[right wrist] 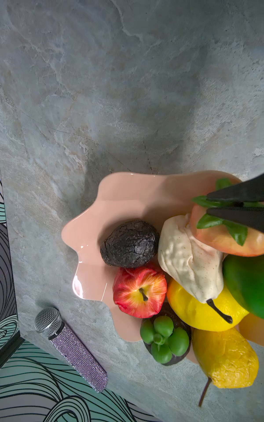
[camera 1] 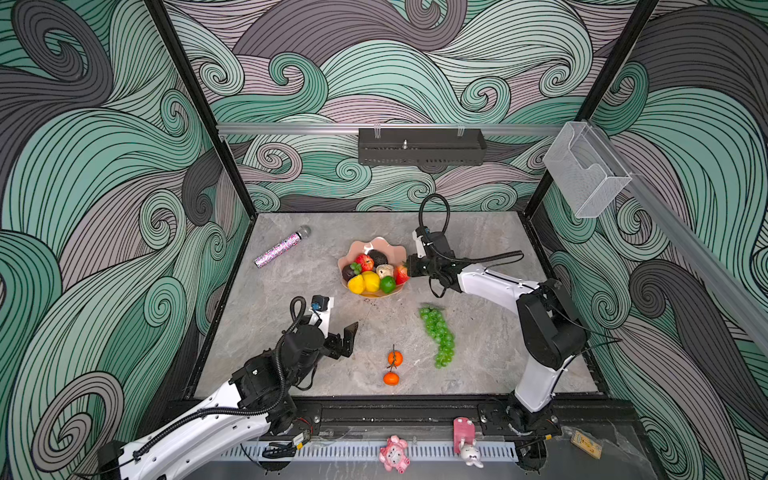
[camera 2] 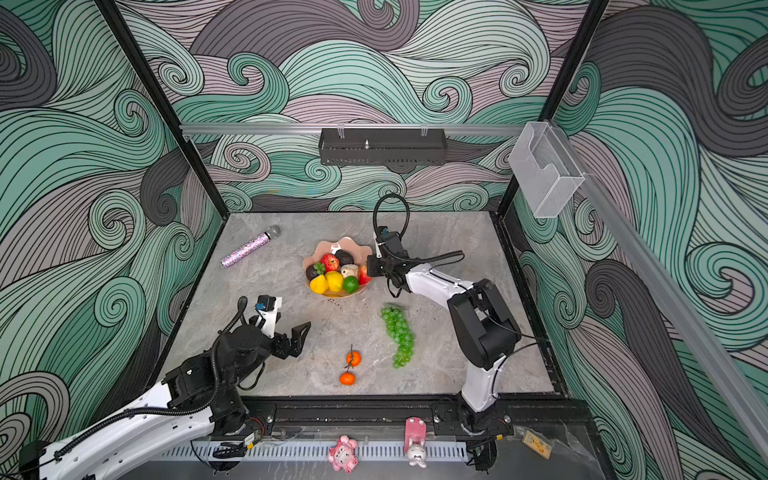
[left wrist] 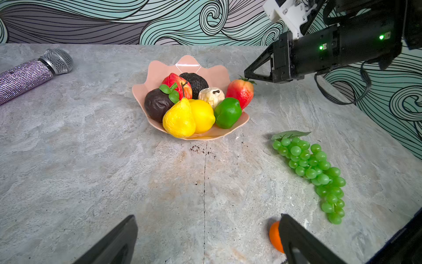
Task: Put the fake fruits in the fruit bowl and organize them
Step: 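Lower the peach into the bowl's near edge and open the right gripper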
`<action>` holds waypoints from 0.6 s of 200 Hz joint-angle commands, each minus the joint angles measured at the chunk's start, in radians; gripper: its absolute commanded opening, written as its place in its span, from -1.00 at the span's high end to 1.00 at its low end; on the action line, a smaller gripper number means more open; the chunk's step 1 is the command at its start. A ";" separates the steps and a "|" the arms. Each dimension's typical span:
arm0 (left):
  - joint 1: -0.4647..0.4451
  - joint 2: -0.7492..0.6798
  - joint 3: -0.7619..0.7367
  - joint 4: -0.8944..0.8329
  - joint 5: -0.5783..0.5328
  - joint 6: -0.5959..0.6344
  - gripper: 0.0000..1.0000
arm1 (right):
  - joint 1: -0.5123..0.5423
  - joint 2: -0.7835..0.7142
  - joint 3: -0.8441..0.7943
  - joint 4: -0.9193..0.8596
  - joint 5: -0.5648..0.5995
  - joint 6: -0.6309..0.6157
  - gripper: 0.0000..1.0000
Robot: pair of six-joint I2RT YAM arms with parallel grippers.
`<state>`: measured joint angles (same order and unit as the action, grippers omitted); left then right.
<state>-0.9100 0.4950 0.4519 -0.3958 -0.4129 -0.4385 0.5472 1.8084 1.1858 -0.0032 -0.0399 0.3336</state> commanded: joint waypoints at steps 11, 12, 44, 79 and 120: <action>0.006 0.002 0.010 -0.002 -0.026 -0.016 -0.97 | 0.005 -0.044 -0.008 0.003 0.025 0.005 0.92; 0.006 0.002 0.010 -0.002 -0.027 -0.016 -0.96 | 0.004 -0.044 -0.008 0.003 0.025 0.005 0.92; 0.007 0.002 0.010 -0.003 -0.025 -0.015 -0.96 | 0.005 -0.048 -0.011 0.006 0.021 0.003 0.92; 0.008 0.002 0.008 -0.005 -0.029 -0.015 -0.96 | 0.013 -0.061 -0.023 0.013 0.036 -0.004 0.93; 0.008 -0.002 0.005 -0.005 -0.032 -0.016 -0.97 | 0.053 -0.064 -0.040 0.014 0.126 0.008 0.94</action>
<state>-0.9096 0.4950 0.4519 -0.3958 -0.4194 -0.4389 0.5709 1.7676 1.1591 0.0025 0.0086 0.3317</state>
